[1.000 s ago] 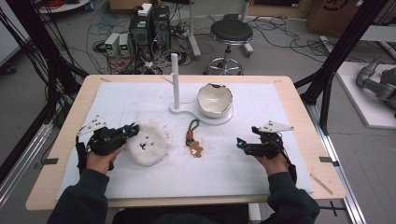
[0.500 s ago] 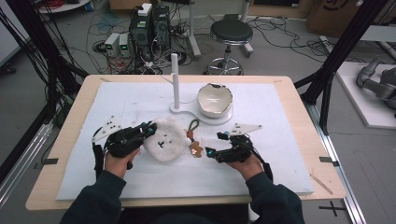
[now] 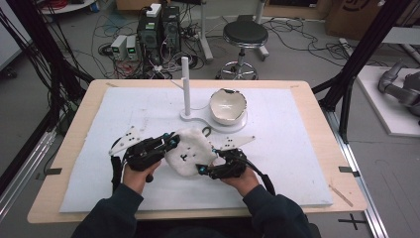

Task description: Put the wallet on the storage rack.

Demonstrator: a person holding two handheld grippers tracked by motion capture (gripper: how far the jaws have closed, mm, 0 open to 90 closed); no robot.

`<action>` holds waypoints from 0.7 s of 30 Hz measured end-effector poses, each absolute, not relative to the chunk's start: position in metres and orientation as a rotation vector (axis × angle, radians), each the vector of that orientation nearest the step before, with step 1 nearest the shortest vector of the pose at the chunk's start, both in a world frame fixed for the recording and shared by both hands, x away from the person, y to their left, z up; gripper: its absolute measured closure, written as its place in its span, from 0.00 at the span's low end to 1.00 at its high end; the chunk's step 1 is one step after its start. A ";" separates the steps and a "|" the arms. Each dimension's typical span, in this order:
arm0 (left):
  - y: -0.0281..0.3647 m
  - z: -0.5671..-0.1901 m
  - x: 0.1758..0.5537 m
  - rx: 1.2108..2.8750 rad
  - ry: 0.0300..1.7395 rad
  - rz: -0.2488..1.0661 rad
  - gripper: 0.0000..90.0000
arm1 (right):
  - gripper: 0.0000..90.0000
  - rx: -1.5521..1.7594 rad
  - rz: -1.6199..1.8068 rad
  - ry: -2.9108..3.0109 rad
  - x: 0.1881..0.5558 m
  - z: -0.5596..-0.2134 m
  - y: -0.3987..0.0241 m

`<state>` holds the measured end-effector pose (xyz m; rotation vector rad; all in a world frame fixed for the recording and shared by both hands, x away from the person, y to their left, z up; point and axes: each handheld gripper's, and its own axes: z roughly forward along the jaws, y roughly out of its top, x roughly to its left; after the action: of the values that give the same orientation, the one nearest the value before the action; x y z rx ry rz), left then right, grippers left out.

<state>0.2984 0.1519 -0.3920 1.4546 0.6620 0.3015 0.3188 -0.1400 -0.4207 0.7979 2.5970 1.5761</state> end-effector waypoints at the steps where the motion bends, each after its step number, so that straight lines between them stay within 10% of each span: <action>1: 0.151 -0.392 0.298 1.464 0.656 0.312 0.90 | 0.60 0.789 1.598 2.615 0.320 -0.421 -0.140; 6: 0.154 -0.397 0.301 1.516 0.690 0.307 0.89 | 0.80 0.840 1.659 2.578 0.323 -0.417 -0.155; 21: 0.145 -0.412 0.310 1.821 0.689 0.211 0.74 | 0.84 0.819 1.708 2.365 0.326 -0.398 -0.185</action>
<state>0.3100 0.1453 -0.4121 1.8214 0.6887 0.2106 0.3256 -0.1854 -0.3979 0.8194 2.3652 1.7080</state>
